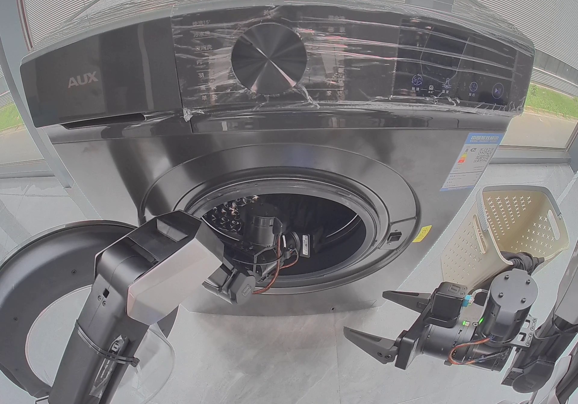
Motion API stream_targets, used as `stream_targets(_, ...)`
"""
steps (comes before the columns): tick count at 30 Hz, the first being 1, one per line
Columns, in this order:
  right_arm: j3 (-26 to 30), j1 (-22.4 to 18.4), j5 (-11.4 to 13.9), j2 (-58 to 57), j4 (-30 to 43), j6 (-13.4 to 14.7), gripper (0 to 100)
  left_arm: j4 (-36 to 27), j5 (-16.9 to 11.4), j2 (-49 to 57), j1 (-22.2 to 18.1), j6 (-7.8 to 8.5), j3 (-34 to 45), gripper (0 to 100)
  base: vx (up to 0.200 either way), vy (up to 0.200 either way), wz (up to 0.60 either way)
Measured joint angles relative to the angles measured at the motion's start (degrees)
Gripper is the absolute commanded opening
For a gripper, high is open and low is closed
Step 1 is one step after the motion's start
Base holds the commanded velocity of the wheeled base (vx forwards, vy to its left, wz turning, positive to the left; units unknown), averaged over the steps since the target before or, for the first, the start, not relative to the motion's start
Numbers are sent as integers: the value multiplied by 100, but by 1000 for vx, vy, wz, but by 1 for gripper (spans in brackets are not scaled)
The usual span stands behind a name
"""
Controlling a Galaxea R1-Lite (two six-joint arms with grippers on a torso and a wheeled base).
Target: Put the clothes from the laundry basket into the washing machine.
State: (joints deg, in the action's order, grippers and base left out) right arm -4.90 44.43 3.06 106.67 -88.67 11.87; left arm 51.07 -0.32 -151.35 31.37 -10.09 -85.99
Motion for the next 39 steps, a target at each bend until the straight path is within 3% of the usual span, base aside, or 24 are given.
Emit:
stream_targets(12, -20, -15, 2, -22, 0, 0, 100, 57, 723, -350, -265, 5, -1285, 0, 0, 0, 0)
stream_targets(21, -16, -23, 2, -24, 0, 0, 100, 28, 1039, -756, -450, 2, -2230, 0, 0, 0, 0)
stream_targets(22, -16, -26, 2, -24, 0, 0, 100, 26, 1041, -775, -458, 2, -2247, 100, 0, 0, 0)
stream_targets(29, -16, -26, 0, -24, 2, 0, 100, 24, 1039, -808, -445, -44, -2076, 100, 0, 0, 0)
stream_targets(39, 2, -21, 0, -39, 0, -35, 100, 304, 1013, -183, -91, -77, -477, 100, 0, 0, 0)
